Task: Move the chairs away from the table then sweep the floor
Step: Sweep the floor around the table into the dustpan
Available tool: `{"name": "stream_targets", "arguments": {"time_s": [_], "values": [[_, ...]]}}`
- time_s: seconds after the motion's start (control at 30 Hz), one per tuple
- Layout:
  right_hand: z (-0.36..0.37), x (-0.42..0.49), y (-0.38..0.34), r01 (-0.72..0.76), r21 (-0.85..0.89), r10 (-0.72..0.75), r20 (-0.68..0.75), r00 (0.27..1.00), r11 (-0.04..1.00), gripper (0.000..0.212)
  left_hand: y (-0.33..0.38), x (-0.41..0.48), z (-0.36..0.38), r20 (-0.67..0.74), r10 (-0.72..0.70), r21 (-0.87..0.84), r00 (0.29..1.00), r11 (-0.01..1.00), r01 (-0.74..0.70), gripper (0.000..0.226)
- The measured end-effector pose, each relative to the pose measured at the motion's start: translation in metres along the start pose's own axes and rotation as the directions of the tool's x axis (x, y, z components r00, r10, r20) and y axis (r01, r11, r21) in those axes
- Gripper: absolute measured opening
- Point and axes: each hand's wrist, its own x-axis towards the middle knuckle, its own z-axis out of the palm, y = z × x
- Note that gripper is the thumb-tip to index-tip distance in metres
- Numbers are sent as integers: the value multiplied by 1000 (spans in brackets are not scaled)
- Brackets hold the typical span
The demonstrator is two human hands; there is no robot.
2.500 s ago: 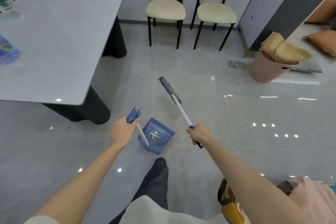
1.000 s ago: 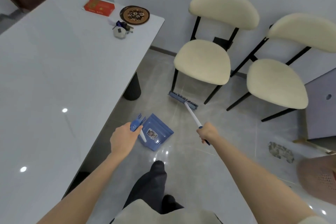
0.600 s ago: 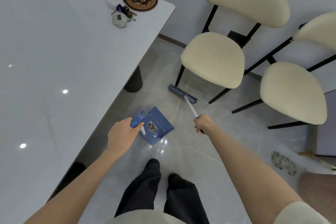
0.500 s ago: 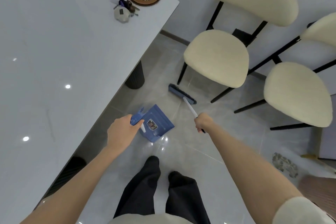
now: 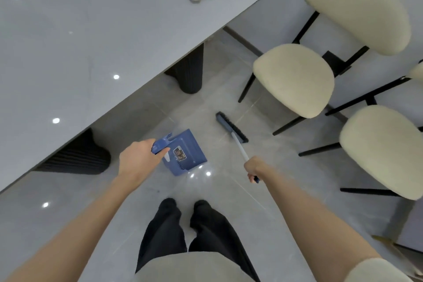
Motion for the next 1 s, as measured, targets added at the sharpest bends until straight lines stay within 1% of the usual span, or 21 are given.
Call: {"name": "stream_targets", "arguments": {"time_s": [0.07,0.17,0.23,0.27,0.37,0.4,0.53,0.6,0.73,0.83,0.9,1.0], "values": [[16,-7,6,-9,-39,9,2,1000,999,29,-13,-21,1,-21,-31,12,999,999,31,36],[48,-31,5,-89,-166,97,46,994,982,46,-38,-53,4,-50,-74,10,996,997,74,36],[68,-45,5,-79,-239,100,76,992,968,60,-58,-74,8,-46,-97,-23,994,995,96,35],[79,-51,5,-61,-271,88,88,992,961,59,-69,-86,9,-42,-106,-39,993,994,105,34],[117,-71,5,-39,-263,76,130,989,964,34,-110,-121,17,-55,-133,-60,990,990,130,36],[133,-82,5,-26,-271,65,135,989,962,32,-125,-137,19,-52,-135,-59,989,990,132,36],[197,-120,9,7,-294,33,133,991,956,38,-182,-190,24,-52,-167,-112,985,981,161,34],[234,-138,13,-3,-274,43,142,989,962,38,-213,-220,28,-46,-209,-137,977,970,202,33],[300,-168,22,40,-303,18,185,983,952,40,-263,-271,35,-36,-315,-202,948,932,302,36],[331,-196,24,23,-328,49,211,976,944,40,-291,-300,41,-33,-368,-207,929,912,354,38],[342,-210,21,33,-267,27,218,976,963,39,-307,-315,44,-33,-404,-214,914,896,388,40],[348,-227,13,48,-160,-24,152,988,986,38,-321,-330,45,-26,-441,-218,897,878,426,42]]}}
